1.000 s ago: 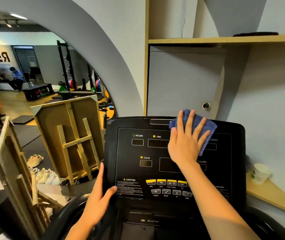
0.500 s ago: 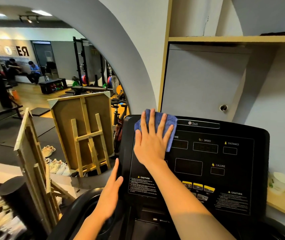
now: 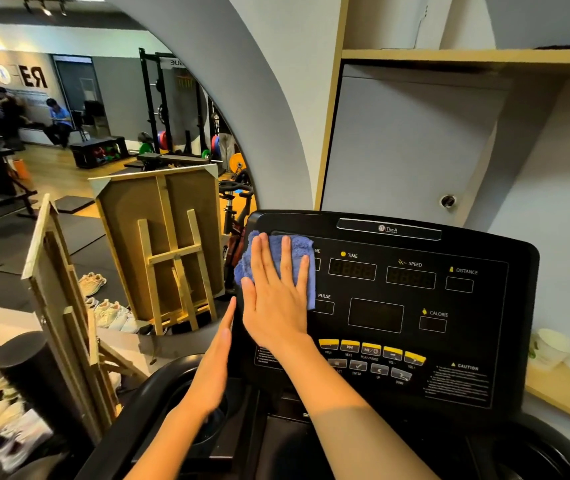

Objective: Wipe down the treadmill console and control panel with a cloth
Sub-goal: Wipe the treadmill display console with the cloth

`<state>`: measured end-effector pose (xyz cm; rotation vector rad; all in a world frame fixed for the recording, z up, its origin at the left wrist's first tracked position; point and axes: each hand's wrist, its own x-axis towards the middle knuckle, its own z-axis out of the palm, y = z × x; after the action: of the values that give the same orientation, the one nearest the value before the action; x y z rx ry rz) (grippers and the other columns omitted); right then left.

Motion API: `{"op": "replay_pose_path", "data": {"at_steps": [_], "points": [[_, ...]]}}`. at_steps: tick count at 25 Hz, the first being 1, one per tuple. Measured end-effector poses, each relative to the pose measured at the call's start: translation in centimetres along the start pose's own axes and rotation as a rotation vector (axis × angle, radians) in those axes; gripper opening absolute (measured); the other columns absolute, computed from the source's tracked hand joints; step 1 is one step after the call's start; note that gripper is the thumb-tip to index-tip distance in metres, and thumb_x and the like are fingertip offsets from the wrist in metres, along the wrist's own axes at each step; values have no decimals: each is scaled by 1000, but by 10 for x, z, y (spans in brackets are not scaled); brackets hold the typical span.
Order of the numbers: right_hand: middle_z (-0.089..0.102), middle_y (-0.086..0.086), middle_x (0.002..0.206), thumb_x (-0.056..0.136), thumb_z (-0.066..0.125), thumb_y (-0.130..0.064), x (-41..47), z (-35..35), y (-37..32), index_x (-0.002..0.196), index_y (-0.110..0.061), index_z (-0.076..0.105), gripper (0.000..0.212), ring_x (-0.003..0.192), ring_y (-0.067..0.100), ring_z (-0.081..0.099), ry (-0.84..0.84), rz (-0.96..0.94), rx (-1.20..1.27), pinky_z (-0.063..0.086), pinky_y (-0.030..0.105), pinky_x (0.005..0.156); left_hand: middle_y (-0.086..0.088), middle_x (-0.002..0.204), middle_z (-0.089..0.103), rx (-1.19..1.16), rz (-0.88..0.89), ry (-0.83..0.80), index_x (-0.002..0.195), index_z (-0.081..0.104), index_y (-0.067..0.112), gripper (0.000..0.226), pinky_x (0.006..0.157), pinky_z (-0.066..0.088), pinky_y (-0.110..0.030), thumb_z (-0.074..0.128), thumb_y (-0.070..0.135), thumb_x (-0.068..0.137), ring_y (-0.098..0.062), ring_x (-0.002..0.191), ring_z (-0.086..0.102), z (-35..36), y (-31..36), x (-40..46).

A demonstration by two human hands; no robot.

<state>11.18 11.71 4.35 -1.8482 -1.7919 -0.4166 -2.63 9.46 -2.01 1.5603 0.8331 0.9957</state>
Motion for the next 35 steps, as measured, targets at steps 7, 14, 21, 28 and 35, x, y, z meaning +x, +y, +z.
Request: {"op": "replay_pose_path", "data": {"at_steps": [7, 14, 21, 28, 35], "points": [[-8, -4, 171, 106, 27, -41, -60, 24, -6, 164, -23, -2, 67, 157, 26, -16, -76, -50, -21, -5, 56, 124, 12, 160, 27, 44, -8, 31, 150, 21, 47, 76, 119, 22, -51, 22, 83, 83, -6, 145, 25, -3, -7, 1], [-9, -5, 172, 106, 30, -42, -108, 35, -5, 163, -26, -5, 69, 157, 24, -18, -172, -47, -32, -5, 54, 124, 19, 161, 16, 54, -3, 25, 149, 15, 54, 73, 120, 15, -53, 20, 83, 82, -5, 148, 14, 0, -8, 0], [6, -4, 172, 106, 29, -42, -150, 34, 22, 164, -29, 5, 64, 159, 26, -6, -205, -37, -71, 4, 54, 122, 17, 162, 10, 115, 24, 91, 148, 14, 55, 75, 120, 14, -49, 15, 86, 79, -13, 148, 12, 5, -10, 2], [11, -3, 171, 98, 29, -40, -171, 23, 50, 164, -29, 6, 71, 159, 29, 4, -232, -1, -133, 9, 55, 121, 6, 163, 16, 81, -30, 98, 142, 17, 64, 65, 115, 18, -64, 15, 83, 80, -26, 149, 16, 3, -9, 2], [15, -5, 171, 98, 27, -40, -188, 12, 82, 163, -30, 14, 67, 158, 29, 8, -254, 61, -158, 12, 55, 120, -3, 162, 20, -24, -27, 108, 150, 18, 49, 59, 116, 22, -54, 13, 60, 92, -24, 148, 18, 14, 5, -2]]}}
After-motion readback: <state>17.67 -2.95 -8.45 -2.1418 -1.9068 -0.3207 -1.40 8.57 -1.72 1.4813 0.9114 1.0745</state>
